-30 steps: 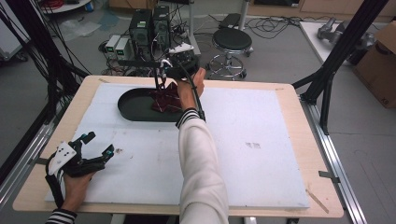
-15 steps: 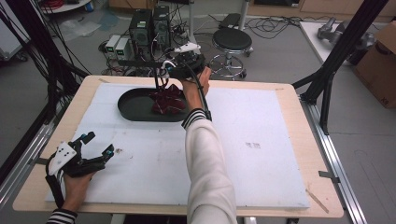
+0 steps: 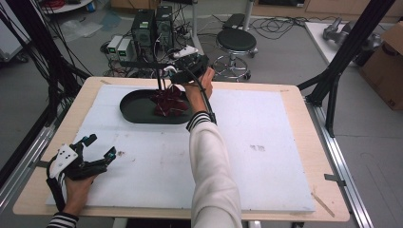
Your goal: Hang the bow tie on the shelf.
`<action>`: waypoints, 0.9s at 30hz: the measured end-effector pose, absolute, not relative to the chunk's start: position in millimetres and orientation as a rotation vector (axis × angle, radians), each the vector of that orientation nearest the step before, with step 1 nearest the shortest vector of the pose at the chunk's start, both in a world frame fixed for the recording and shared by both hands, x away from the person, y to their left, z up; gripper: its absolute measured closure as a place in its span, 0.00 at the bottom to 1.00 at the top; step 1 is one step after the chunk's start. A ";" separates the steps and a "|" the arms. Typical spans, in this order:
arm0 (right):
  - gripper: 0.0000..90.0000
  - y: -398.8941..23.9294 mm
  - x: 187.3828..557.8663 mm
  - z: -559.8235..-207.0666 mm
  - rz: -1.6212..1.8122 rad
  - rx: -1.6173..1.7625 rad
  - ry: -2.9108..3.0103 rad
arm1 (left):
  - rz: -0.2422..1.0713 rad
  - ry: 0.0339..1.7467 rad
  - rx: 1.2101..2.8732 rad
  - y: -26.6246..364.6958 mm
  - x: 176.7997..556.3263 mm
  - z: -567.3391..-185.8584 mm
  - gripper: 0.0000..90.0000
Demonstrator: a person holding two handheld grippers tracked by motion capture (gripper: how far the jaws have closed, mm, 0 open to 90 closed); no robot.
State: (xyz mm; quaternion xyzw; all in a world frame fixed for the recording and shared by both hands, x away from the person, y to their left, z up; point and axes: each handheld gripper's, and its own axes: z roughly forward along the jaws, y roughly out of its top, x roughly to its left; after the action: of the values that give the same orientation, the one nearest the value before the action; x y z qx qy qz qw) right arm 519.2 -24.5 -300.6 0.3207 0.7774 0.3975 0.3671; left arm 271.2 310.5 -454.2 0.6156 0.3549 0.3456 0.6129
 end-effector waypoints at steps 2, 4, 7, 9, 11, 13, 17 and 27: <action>0.10 -22.9 517.7 -300.3 1.031 0.808 2.007 | 0.795 0.819 1.419 310.4 271.2 -454.3 0.12; 0.00 -21.7 516.6 -300.4 1.030 0.781 2.013 | 0.795 0.818 1.419 310.4 271.2 -454.3 0.12; 0.00 -23.6 513.1 -300.2 1.045 0.774 2.034 | 0.795 0.816 1.419 310.5 271.1 -454.3 0.12; 0.00 -27.6 507.6 -299.4 1.067 0.764 2.035 | 0.794 0.818 1.419 310.5 271.2 -454.3 0.12; 0.00 -32.1 501.3 -298.6 1.086 0.757 2.050 | 0.795 0.817 1.420 310.5 271.2 -454.2 0.12; 0.00 -40.2 488.7 -298.1 1.110 0.735 2.041 | 0.796 0.813 1.419 310.4 271.1 -454.3 0.12; 0.00 -58.4 457.9 -294.5 1.196 0.743 2.054 | 0.800 0.811 1.413 310.7 270.3 -454.5 0.12; 0.00 -127.0 348.0 -292.3 1.387 0.677 1.933 | 0.806 0.799 1.405 310.6 269.0 -454.8 0.12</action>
State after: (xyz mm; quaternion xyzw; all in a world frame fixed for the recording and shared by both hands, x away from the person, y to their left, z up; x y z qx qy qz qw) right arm 348.0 -127.0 -292.3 0.2584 0.7382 0.5298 0.3279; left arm 269.0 310.6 -454.8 0.6110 0.3474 0.3505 0.6190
